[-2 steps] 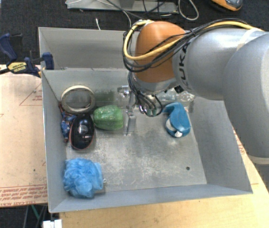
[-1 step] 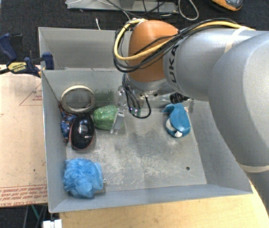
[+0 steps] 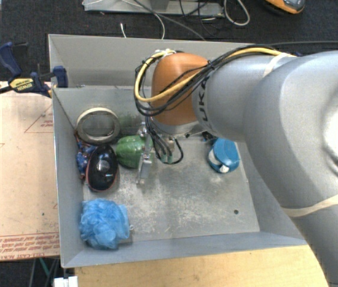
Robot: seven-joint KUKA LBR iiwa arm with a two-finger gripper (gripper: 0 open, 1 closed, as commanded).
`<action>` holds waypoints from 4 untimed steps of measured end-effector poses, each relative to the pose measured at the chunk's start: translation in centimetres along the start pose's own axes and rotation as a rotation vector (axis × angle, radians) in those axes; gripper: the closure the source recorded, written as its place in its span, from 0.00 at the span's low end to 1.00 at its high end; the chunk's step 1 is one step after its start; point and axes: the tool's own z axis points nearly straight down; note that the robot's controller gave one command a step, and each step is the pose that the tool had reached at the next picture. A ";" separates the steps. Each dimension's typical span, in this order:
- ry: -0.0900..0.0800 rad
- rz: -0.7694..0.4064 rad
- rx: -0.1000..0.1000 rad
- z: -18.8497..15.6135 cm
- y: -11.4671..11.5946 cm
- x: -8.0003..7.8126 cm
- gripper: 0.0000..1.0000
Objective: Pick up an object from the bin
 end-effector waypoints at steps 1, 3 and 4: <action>0.009 0.204 0.001 0.1 0.7 0.4 1.00; 0.014 0.204 0.002 -2.2 0.7 0.5 1.00; 0.016 0.203 0.002 -6.5 0.7 0.4 1.00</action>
Offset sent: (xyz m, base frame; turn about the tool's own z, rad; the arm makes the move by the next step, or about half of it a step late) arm 0.0000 0.0000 0.0000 0.0000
